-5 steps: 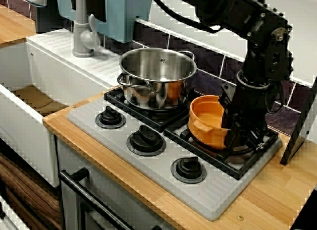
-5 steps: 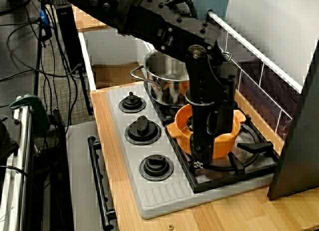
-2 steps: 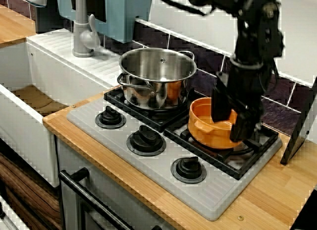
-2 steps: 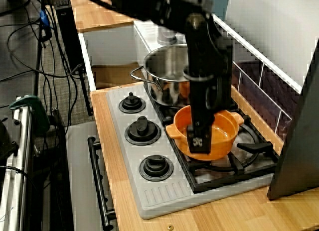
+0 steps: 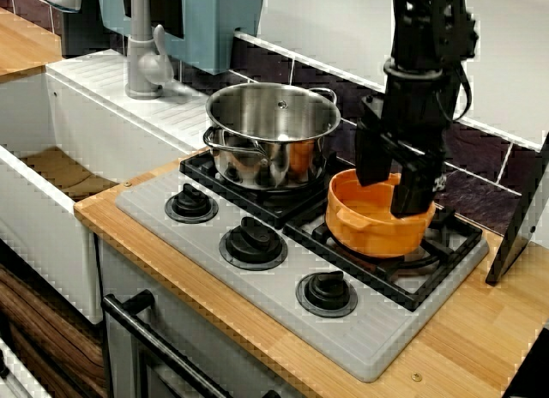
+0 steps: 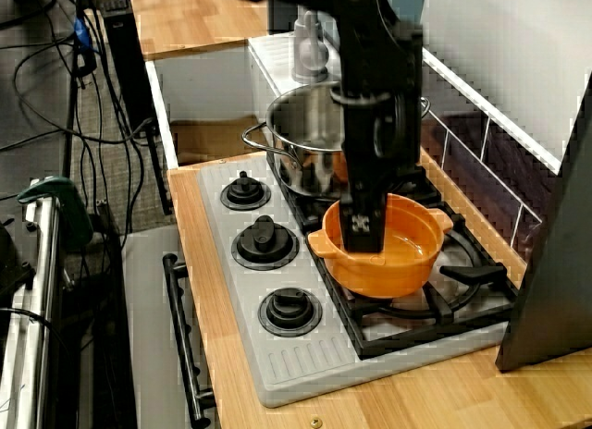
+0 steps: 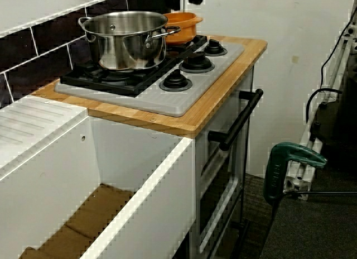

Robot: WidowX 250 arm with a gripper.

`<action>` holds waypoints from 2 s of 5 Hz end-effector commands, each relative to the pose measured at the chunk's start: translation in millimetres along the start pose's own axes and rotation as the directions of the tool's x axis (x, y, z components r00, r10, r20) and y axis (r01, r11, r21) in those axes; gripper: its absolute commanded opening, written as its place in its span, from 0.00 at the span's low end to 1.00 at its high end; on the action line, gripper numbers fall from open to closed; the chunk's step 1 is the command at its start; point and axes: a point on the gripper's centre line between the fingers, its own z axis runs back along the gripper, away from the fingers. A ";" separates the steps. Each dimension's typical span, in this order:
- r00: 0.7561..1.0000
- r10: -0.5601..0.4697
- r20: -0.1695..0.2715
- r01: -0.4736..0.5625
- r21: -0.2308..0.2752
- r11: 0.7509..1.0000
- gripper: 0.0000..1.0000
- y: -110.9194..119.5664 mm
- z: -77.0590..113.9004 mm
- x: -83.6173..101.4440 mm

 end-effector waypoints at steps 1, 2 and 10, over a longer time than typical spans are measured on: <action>0.980 0.154 0.125 -0.155 0.000 0.988 1.00 19.9 45.2 -4.5; 0.967 0.229 0.113 -0.236 0.054 0.970 1.00 22.1 37.1 -6.8; 0.966 0.258 0.033 -0.259 0.037 0.965 1.00 48.6 -13.1 -20.7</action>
